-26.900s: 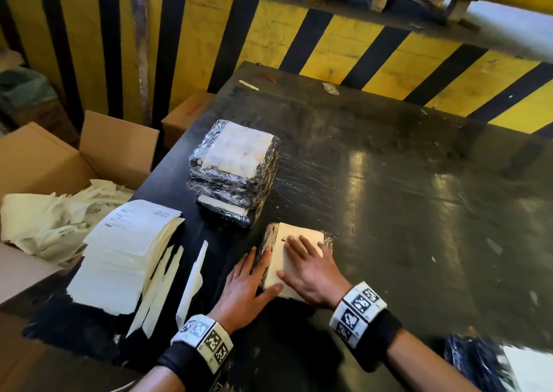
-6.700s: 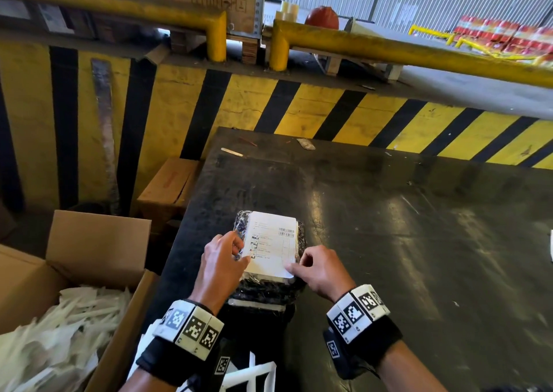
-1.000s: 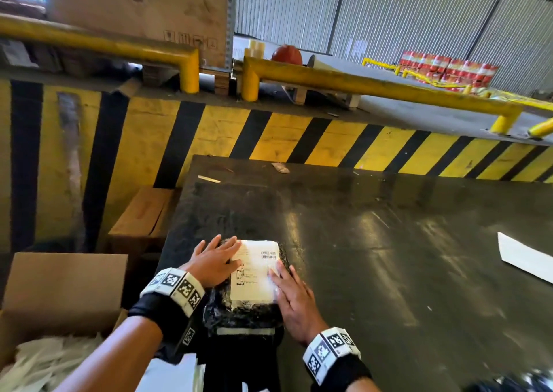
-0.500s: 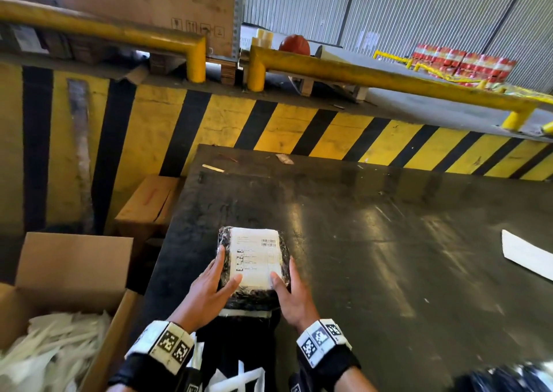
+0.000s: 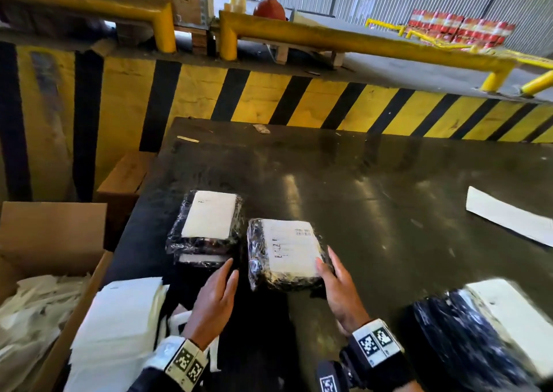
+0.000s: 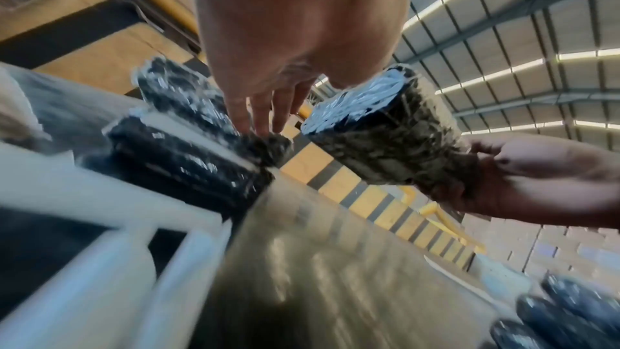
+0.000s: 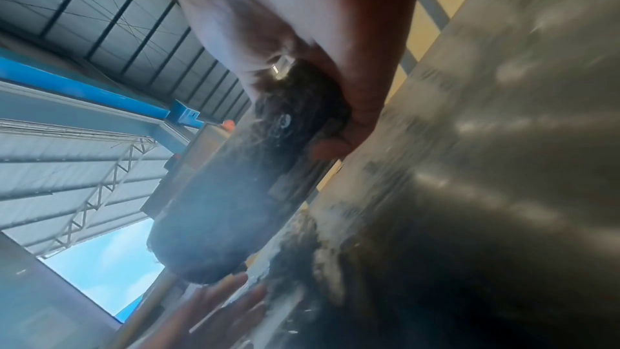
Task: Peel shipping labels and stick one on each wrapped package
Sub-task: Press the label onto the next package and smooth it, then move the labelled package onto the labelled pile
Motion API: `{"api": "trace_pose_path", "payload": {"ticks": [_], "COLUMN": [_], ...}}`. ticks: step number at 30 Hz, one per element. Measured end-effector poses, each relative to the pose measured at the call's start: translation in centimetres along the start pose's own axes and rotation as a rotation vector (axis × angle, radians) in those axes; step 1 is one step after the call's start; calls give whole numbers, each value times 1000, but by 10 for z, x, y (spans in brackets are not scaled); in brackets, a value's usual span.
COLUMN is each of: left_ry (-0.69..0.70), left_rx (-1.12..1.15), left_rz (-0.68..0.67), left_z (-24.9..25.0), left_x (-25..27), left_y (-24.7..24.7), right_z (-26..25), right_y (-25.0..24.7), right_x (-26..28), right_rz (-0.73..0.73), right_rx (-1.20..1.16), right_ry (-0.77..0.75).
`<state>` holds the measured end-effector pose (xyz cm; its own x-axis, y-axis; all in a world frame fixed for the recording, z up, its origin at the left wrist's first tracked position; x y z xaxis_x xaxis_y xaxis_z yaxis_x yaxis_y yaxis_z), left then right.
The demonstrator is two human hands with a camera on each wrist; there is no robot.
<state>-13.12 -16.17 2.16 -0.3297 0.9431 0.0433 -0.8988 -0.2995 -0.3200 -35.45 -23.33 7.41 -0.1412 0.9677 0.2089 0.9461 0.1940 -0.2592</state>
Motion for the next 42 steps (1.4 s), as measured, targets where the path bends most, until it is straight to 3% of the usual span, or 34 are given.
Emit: {"api": "trace_pose_path", "payload": {"ticks": [3,9,14,22,26,39,42], "left_ry": [14,-140,-189,-223,-232,-200,-194], "left_rx": [-246,-722,-844,-903,-906,-883,-832], "left_rz": [-57,-296,-331,-303,-305,-282,-306], "left_z": [-12,-30,-33,-33,-36,-42,-33], "left_x": [28,83,126,160,160,160,159], "left_y": [54,163,207,219,221,220,215], "right_z": [33,109,147,187,198,197,187], "right_y": [-53,-150,-202,-218,-219,-208,-211], "right_x": [29,77,92,63,56,57,65], "right_rz": [33,2,-17,-15,4,129,81], "right_rx": [-10,37,77,156,366,487,733], "right_ry": [8,79,99,78,44,56,83]}}
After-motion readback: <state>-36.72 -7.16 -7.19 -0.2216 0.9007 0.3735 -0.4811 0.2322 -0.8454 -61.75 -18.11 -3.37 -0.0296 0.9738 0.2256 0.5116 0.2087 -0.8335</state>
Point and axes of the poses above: each hand's wrist, its own x-axis away from the middle knuckle, its own y-axis out of the palm, z = x × y, the point moved 3 cm from there along -x, towards the middle knuckle, and after that the axes turned 6 degrees about x, right-handed, at the moved point
